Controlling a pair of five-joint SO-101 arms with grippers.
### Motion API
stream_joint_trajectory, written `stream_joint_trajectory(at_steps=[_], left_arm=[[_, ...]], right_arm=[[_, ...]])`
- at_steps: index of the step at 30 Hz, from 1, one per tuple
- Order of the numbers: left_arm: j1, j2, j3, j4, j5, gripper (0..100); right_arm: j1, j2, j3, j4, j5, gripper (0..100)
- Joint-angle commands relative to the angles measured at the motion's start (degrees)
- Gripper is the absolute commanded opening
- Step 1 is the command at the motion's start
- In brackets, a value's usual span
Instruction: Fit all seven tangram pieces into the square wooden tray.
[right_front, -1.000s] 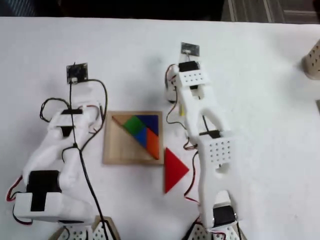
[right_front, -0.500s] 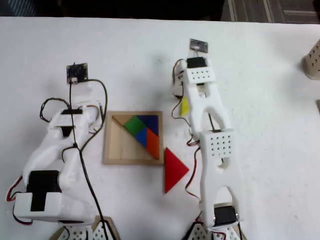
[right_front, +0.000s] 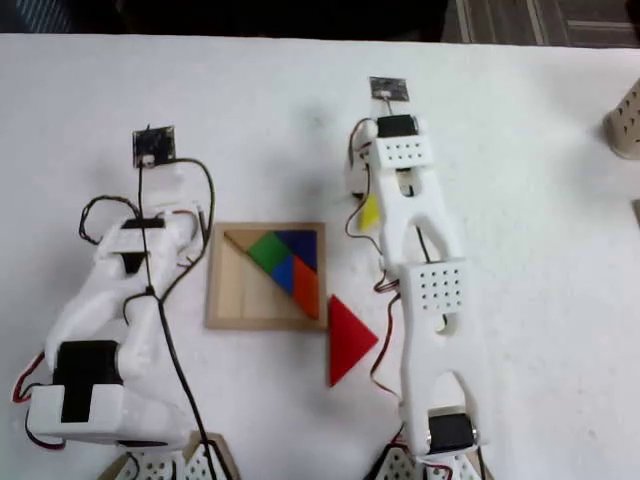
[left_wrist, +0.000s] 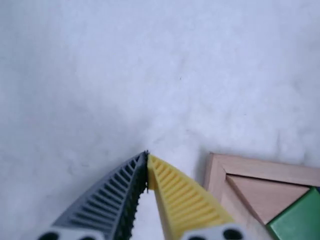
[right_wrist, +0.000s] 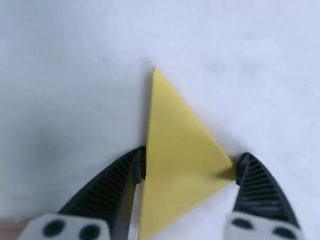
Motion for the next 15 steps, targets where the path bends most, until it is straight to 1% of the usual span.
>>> stream_joint_trajectory(at_steps=[1, 11, 15], left_arm=[[-0.7, -0.2, -3.0, 0.2, 0.2, 2], [-1.4, -0.2, -3.2, 0.2, 0.2, 2], [-1.4, -0.2, -3.2, 0.2, 0.2, 2]], right_arm=[[-0.1, 0.3, -0.7, 2.4, 0.7, 17.9], [0.2, 0.0, -0.8, 10.3, 1.3, 17.6], [0.7, -0.1, -0.8, 12.6, 7.4, 17.8]])
